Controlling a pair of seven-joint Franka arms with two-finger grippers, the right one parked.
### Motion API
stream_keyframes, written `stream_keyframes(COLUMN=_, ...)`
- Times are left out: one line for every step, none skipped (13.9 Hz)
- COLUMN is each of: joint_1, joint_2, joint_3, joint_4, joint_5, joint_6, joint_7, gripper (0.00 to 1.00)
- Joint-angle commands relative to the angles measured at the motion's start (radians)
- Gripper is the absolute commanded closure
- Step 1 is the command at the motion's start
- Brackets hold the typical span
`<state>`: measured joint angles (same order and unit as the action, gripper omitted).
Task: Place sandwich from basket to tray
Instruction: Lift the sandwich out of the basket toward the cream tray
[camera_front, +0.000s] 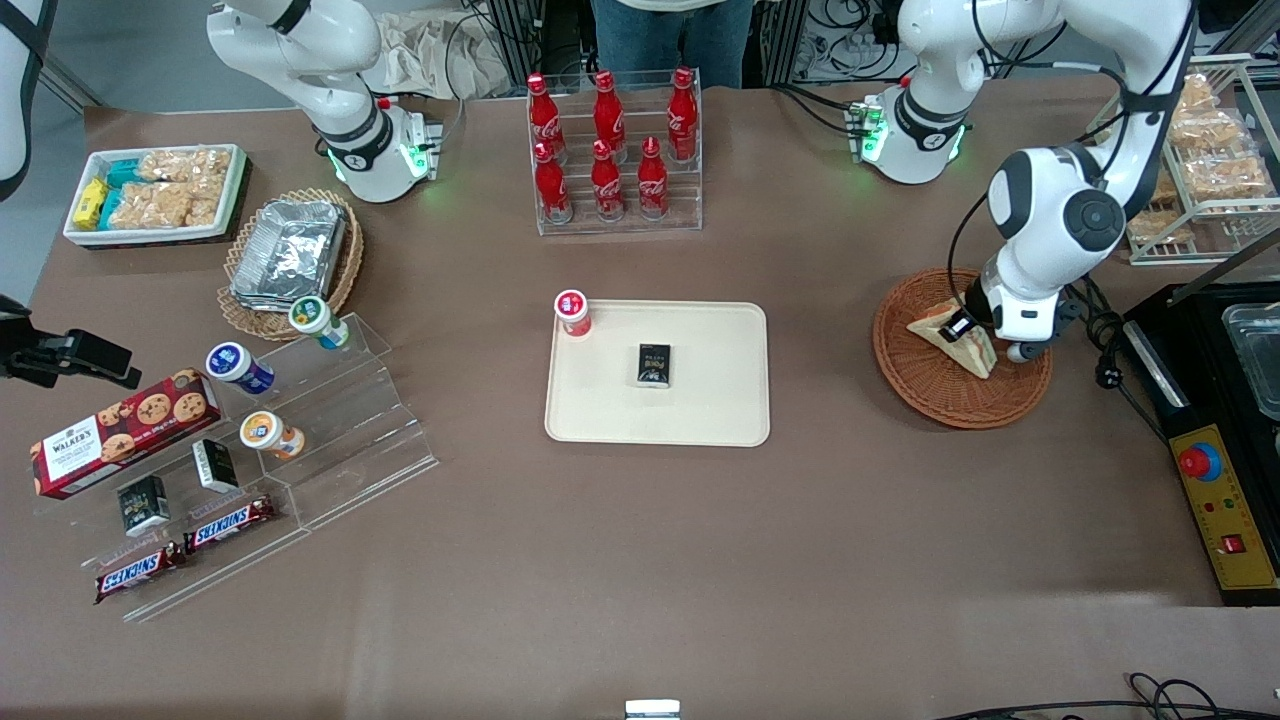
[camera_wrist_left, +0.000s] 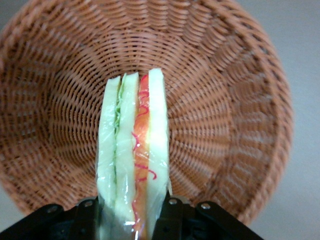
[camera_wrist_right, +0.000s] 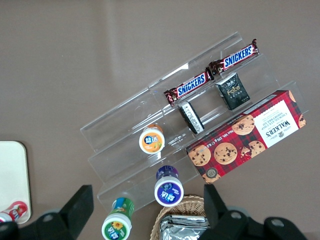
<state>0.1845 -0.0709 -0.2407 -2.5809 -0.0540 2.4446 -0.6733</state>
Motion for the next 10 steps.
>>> stream_keyframes(joint_1=-0.01, joint_2=-0.174, joint_3=-0.003, joint_4=0.056, joint_5=0.003, joint_6=-0.203, joint_7=0.066, gripper=1.0)
stream_keyframes(joint_1=-0.011, joint_2=-0.199, joint_3=-0.005, joint_4=0.074, joint_5=-0.003, joint_6=-0.234, joint_7=0.078, gripper=1.0)
stream_keyframes(joint_1=-0.037, joint_2=-0.219, joint_3=-0.003, joint_4=0.096, joint_5=-0.009, joint_6=-0.248, joint_7=0.077, gripper=1.0)
stream_keyframes(joint_1=-0.078, joint_2=-0.224, joint_3=-0.002, joint_4=0.122, joint_5=-0.013, joint_6=-0.269, joint_7=0.077, gripper=1.0)
stream_keyframes(joint_1=-0.117, joint_2=-0.221, joint_3=-0.003, joint_4=0.163, joint_5=-0.02, joint_6=-0.295, joint_7=0.063, gripper=1.0)
stream_keyframes(joint_1=-0.153, joint_2=-0.205, joint_3=-0.002, joint_4=0.218, joint_5=-0.036, joint_6=-0.323, joint_7=0.052, gripper=1.0)
stream_keyframes(joint_1=-0.195, joint_2=-0.182, joint_3=-0.002, joint_4=0.258, joint_5=-0.07, joint_6=-0.366, joint_7=0.017, gripper=1.0)
stream_keyframes(joint_1=-0.236, joint_2=-0.172, joint_3=-0.006, joint_4=0.278, joint_5=-0.075, joint_6=-0.38, joint_7=0.006, gripper=1.0)
stream_keyframes(joint_1=-0.281, joint_2=-0.162, joint_3=-0.018, joint_4=0.283, joint_5=-0.075, joint_6=-0.372, joint_7=0.009, gripper=1.0)
stream_keyframes(joint_1=-0.322, joint_2=-0.141, joint_3=-0.029, joint_4=0.285, joint_5=-0.076, joint_6=-0.354, joint_7=0.018, gripper=1.0)
